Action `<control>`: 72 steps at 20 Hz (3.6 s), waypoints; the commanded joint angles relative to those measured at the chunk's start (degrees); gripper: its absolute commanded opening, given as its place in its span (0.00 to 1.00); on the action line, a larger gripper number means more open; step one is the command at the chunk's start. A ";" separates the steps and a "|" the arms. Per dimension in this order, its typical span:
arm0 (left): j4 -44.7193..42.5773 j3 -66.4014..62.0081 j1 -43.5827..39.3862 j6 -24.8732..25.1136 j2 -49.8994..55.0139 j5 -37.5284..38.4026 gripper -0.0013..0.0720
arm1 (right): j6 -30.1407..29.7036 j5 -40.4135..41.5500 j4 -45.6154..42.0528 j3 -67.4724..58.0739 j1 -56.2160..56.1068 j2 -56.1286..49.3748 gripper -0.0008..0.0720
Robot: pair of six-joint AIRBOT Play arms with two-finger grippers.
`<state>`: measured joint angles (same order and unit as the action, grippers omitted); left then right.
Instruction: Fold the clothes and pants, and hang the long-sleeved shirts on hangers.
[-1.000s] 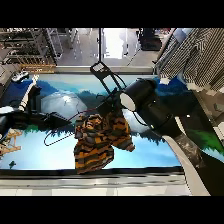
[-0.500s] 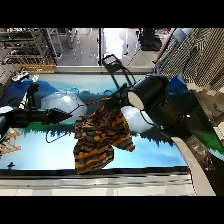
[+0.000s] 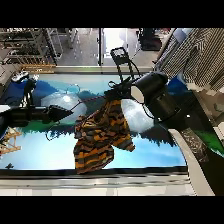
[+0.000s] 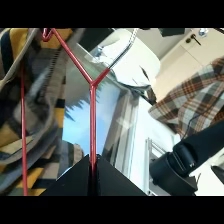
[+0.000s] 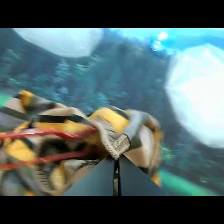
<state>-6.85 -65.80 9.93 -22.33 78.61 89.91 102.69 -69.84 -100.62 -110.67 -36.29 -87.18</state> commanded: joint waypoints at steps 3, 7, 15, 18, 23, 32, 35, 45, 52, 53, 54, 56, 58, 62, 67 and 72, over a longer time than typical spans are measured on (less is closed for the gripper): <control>0.04 -0.04 -3.63 0.26 -0.13 -6.60 0.03 | -2.34 1.42 11.19 -0.04 -2.16 0.76 0.03; 0.02 -0.04 -5.22 1.16 0.13 -7.30 0.03 | -3.76 1.42 11.32 -0.04 -6.01 2.86 0.03; 17.35 -0.04 -3.69 20.72 3.80 -8.13 0.03 | -6.69 -0.31 11.80 -0.04 -7.72 5.51 0.04; 20.39 -0.04 -3.28 25.90 5.55 -5.16 0.03 | -16.02 -0.15 10.14 -0.04 -7.67 6.08 0.40; 19.19 -0.04 -3.52 29.27 7.56 1.05 0.03 | -38.95 0.66 0.35 -1.81 -3.34 8.11 0.73; 18.88 -0.04 -3.54 29.20 8.04 1.40 0.03 | -75.36 8.55 4.26 -1.95 5.81 0.79 0.82; 18.86 -0.04 -3.54 29.18 8.04 1.40 0.03 | -76.85 10.84 7.37 -1.95 4.96 -1.64 0.80; 18.88 -0.04 -3.52 28.87 8.04 1.36 0.03 | -76.63 10.91 6.54 -2.27 4.11 -0.13 0.64; 18.88 -0.04 -3.52 28.50 8.04 1.36 0.03 | -74.51 6.71 5.35 -2.54 4.11 2.36 0.04; 18.88 -0.04 -3.52 28.50 8.04 1.36 0.03 | -72.54 5.20 5.29 -2.54 4.11 2.36 0.04; 18.88 -0.04 -3.52 28.50 8.04 1.36 0.03 | -71.06 3.89 5.22 -2.54 4.28 2.36 0.04; 18.88 -0.04 -3.52 28.50 8.04 1.36 0.03 | -69.37 2.34 4.61 -2.54 4.28 2.36 0.04; 18.88 -0.04 -3.52 28.50 8.04 1.36 0.03 | -67.10 1.49 4.39 -2.54 4.28 2.36 0.04; 18.88 -0.04 -3.52 28.30 8.07 1.38 0.03 | -59.56 1.40 4.42 -2.54 4.28 2.40 0.39; 18.88 -0.04 -3.52 28.30 8.09 1.36 0.03 | -60.76 -3.50 4.59 -2.54 4.26 2.64 0.47; 18.88 -0.04 -3.52 28.30 8.09 1.38 0.03 | -68.96 -5.14 5.95 -2.54 4.22 2.47 0.46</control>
<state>11.94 -65.80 6.39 6.00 86.65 91.29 38.17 -74.06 -95.31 -113.21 -32.01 -84.62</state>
